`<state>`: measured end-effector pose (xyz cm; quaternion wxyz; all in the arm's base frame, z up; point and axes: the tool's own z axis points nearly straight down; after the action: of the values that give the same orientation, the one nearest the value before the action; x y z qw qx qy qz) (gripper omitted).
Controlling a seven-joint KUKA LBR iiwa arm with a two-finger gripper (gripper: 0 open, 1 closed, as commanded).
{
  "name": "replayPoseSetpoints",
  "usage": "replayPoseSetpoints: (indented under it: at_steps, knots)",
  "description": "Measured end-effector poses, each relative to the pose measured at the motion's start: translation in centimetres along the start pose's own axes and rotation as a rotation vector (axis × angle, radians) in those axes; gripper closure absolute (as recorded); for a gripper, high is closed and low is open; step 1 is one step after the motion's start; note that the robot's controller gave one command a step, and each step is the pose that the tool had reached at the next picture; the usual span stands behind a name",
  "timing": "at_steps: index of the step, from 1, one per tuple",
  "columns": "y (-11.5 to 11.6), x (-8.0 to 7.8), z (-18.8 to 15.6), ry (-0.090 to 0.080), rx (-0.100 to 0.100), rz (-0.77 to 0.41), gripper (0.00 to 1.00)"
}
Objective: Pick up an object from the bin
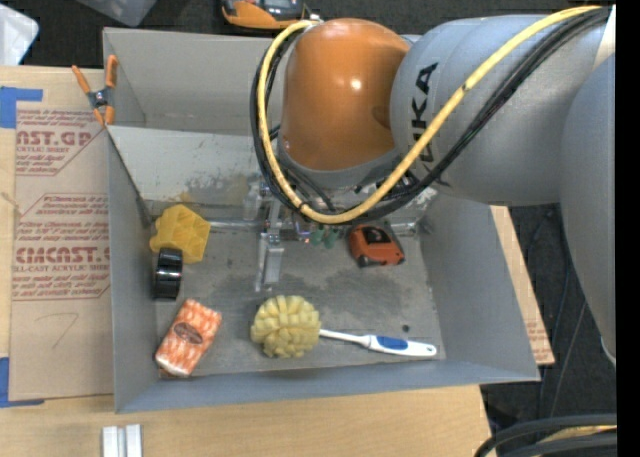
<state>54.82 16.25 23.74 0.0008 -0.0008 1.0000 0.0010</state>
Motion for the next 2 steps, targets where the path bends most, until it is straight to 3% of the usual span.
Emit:
replayPoseSetpoints:
  at_steps: [1, 2]
  knots:
    - [0.0, 0.0, 0.0, 0.000, 0.000, 0.000, 0.00]
    - [-0.8, -2.8, 4.7, -0.002, -0.002, 0.151, 0.00]
